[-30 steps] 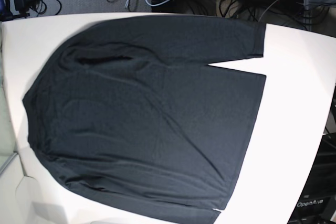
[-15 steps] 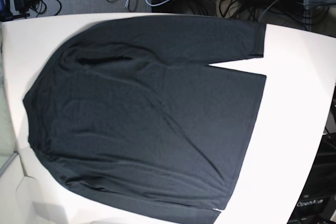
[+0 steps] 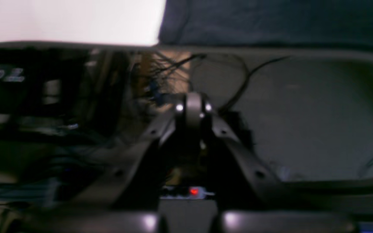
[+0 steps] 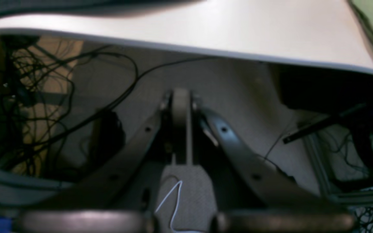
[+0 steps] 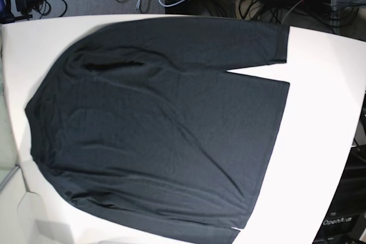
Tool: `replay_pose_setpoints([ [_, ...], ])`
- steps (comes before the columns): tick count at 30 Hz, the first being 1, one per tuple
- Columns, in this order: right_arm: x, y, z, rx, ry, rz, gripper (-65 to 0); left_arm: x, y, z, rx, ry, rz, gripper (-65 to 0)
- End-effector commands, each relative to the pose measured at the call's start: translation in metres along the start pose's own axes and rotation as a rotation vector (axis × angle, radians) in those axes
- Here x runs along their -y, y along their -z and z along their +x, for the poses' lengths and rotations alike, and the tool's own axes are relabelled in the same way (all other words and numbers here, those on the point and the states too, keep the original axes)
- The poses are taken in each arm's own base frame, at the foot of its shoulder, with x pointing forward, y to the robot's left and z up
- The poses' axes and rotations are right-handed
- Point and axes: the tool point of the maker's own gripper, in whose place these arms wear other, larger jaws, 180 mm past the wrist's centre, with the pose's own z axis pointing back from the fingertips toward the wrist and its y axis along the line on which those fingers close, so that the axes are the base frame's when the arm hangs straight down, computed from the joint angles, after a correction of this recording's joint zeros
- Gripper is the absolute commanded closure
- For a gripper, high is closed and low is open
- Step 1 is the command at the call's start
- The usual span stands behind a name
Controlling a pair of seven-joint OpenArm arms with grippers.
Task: Fold the T-shirt properly
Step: 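Lower both grippers onto the shirt's shoulder edge corners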
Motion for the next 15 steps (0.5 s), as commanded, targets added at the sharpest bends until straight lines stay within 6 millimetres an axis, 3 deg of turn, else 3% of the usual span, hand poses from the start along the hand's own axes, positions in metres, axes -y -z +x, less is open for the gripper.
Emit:
replay_pose_setpoints([
  [1,0.001,0.001,0.014,0.031,-0.006,0.011,-1.2,-0.007,0.001,0.018,0.041,0.018,0.002,-0.4],
  [8,-0.007,0.030,0.053,0.035,0.000,0.033,-1.3,-0.009,0.021,0.067,0.050,0.022,0.011,-0.4],
  [15,-0.012,0.061,0.083,-0.008,-0.010,0.055,-1.2,-0.015,0.041,0.089,-0.003,0.033,0.028,-0.4],
])
